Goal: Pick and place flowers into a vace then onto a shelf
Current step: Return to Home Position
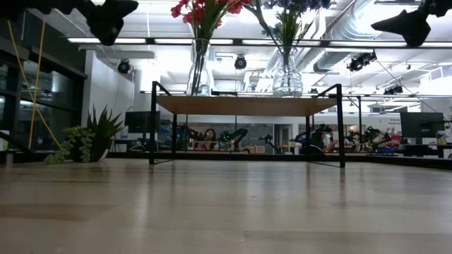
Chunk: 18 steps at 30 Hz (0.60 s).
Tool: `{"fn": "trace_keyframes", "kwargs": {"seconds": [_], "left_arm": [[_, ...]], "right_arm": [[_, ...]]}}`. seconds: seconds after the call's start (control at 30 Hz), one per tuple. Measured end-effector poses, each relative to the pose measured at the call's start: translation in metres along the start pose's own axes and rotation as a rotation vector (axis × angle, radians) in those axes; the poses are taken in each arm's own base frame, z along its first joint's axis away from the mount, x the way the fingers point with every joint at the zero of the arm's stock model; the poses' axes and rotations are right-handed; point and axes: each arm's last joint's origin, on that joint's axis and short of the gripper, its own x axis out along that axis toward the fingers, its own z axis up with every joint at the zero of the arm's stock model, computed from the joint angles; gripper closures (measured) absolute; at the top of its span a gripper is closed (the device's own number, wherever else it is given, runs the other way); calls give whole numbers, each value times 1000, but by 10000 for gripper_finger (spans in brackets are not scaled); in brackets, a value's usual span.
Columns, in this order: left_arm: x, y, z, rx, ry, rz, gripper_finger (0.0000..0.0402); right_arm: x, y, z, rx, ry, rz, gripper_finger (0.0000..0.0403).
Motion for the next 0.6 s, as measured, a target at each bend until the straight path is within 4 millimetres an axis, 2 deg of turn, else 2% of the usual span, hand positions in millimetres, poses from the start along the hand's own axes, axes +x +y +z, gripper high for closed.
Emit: {"fn": "trace_keyframes", "kwargs": {"seconds": [0.27, 0.6], "left_arm": [[-37, 22, 13, 40, -65, 23, 34], [-75, 21, 18, 91, -141, 6, 34]], "right_arm": [[-17, -17, 5, -9, -88, 59, 91], [-22, -25, 1, -103, -76, 45, 91]]}}
